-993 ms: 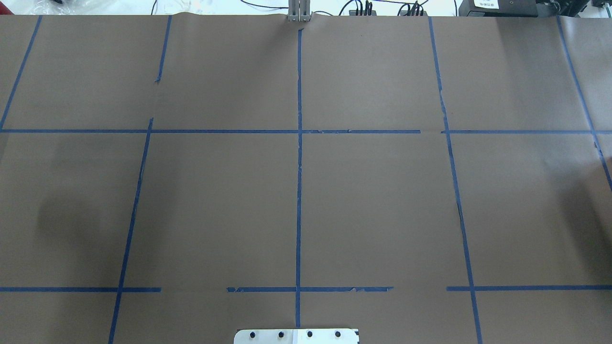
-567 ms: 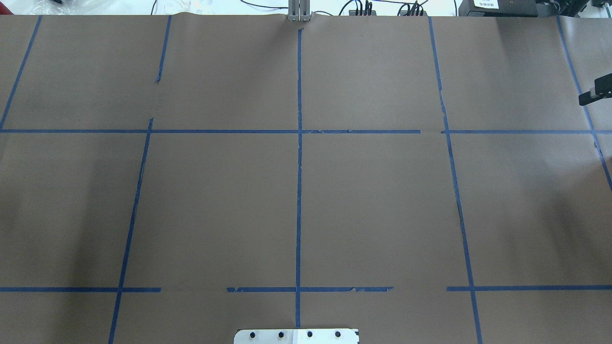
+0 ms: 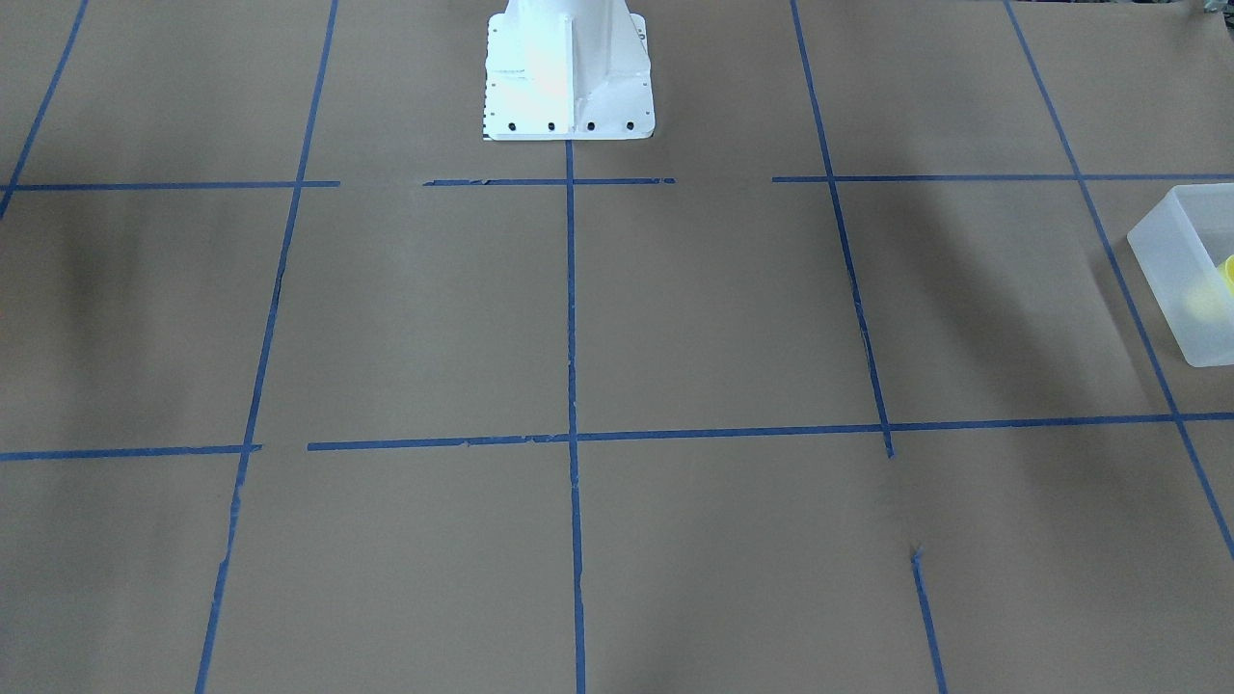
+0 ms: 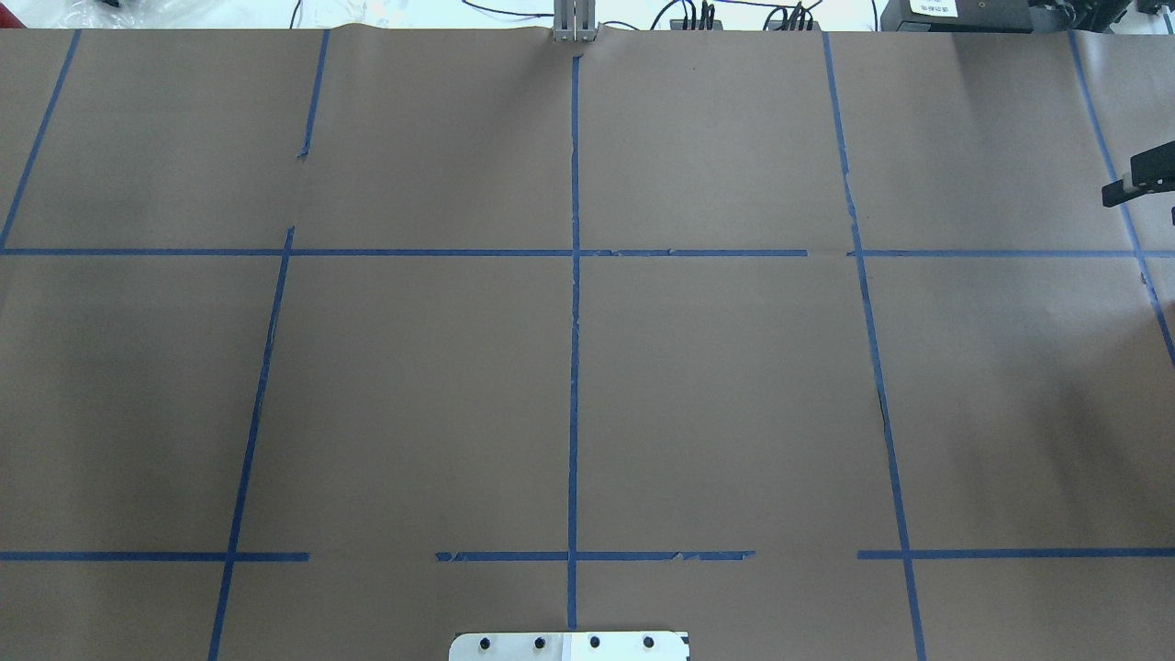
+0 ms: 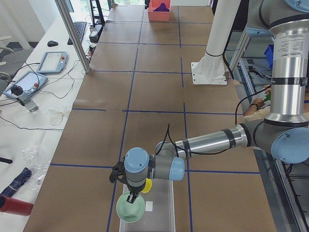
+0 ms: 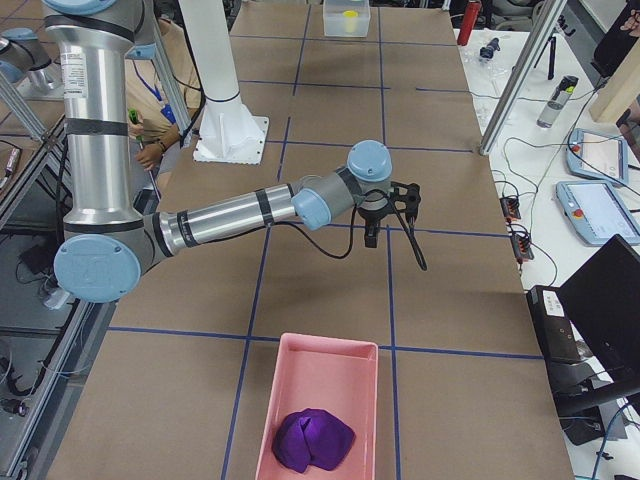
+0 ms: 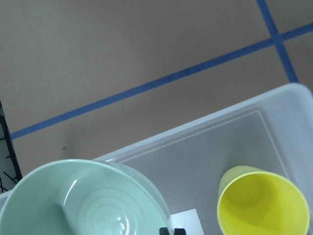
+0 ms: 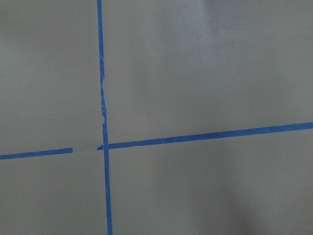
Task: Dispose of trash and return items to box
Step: 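Carry the green bowl with the left gripper into the clear bin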
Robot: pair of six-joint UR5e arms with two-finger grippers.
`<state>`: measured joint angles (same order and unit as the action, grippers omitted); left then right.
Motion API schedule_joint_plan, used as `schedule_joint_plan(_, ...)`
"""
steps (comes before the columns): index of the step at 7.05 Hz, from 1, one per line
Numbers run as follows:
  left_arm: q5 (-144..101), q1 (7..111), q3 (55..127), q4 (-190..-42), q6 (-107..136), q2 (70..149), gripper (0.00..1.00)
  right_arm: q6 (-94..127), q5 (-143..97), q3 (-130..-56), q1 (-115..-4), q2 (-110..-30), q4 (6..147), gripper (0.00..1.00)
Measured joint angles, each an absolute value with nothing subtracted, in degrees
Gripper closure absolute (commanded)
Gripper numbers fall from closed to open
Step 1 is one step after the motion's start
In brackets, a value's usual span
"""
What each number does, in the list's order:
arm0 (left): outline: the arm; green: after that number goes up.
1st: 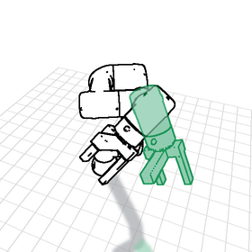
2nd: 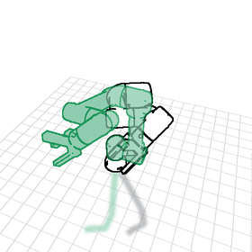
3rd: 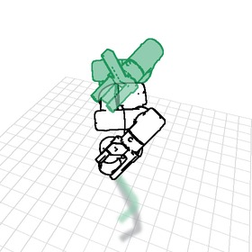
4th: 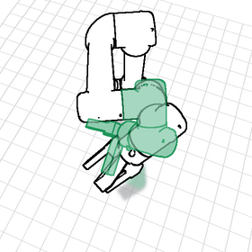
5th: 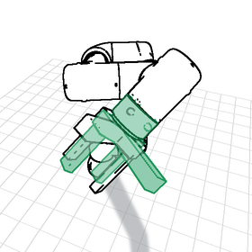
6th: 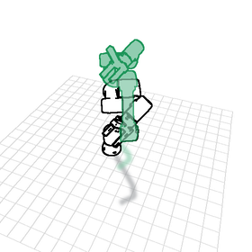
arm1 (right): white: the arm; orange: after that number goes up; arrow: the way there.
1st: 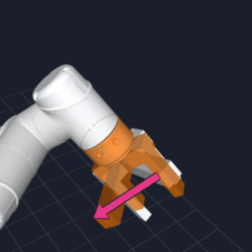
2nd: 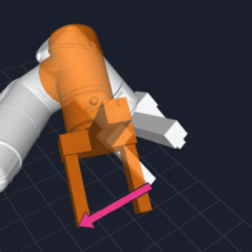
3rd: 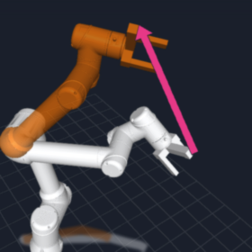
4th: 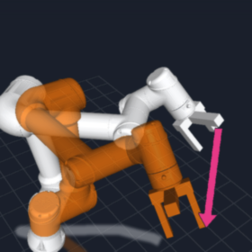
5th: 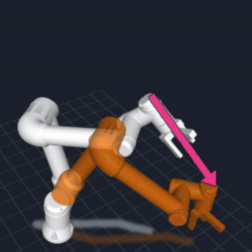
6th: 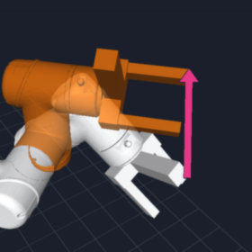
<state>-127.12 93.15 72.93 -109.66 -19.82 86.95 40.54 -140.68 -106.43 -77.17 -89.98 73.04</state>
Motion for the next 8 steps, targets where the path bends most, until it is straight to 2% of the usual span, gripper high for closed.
schedule_joint_plan(2, -127.15, 93.16, 69.49, -109.83, -19.93, 86.8, 0.98, 40.52, -140.24, -106.57, -77.04, -90.3, 73.04, 0.0)
schedule_joint_plan(3, -127.17, 93.12, 68.91, -110.12, -19.83, 86.74, 0.64, 40.52, -140.2, -106.59, -77.02, -90.36, 73.04, 0.0)
schedule_joint_plan(5, -127.32, 93.08, 68.85, -110.87, -19.53, 86.84, 0.3, 40.52, -140.19, -106.7, -77.0, -90.61, 73.04, 0.0)
schedule_joint_plan(7, -128.61, 93.08, 72.96, -110.31, -17.46, 86.91, 0.27, 40.15, -140.05, -106.92, -77.01, -92.17, 72.94, 0.0)
schedule_joint_plan(8, -130.82, 93.07, 78.8, -108.06, -13.84, 86.91, 0.24, 39.89, -139.99, -107.0, -77.25, -92.68, 73.05, 0.0)
